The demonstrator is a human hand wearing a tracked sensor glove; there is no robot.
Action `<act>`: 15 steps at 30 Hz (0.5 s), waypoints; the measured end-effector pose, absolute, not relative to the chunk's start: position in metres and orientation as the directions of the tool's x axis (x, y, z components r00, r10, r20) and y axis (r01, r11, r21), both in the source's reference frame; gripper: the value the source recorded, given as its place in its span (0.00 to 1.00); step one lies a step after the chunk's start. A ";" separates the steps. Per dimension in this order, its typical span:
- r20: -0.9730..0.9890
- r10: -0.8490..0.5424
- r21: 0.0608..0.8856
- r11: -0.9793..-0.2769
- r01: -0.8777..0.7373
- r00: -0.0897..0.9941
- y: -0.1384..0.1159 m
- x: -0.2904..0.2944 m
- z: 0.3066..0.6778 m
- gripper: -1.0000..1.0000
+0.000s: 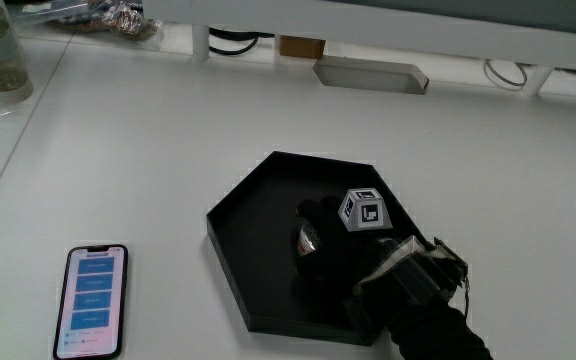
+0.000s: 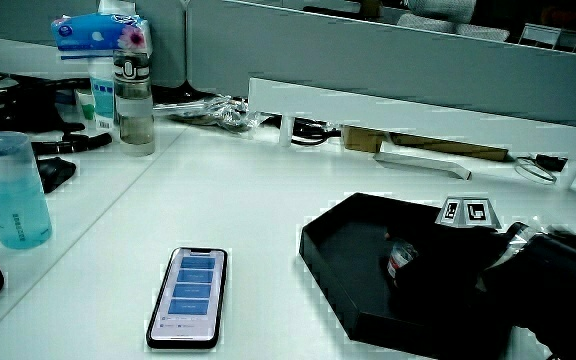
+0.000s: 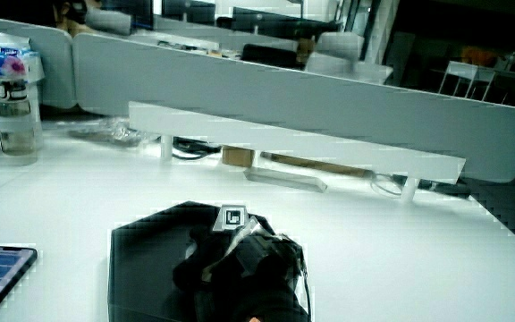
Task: Place paper clip into plate
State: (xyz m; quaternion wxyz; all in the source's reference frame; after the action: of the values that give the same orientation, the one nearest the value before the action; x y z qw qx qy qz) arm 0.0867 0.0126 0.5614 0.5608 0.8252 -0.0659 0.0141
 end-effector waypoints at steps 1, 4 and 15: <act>0.156 -0.088 0.930 -0.322 -0.176 0.984 0.013 0.087 0.560 0.09; 0.155 -0.085 0.890 -0.420 -0.176 0.984 0.010 0.091 0.551 0.00; 0.227 -0.054 0.774 -0.596 -0.214 0.972 -0.005 0.097 0.510 0.00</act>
State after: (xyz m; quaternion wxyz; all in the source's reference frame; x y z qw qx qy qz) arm 0.0966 -0.0050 0.5100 0.4431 0.8887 -0.0754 0.0903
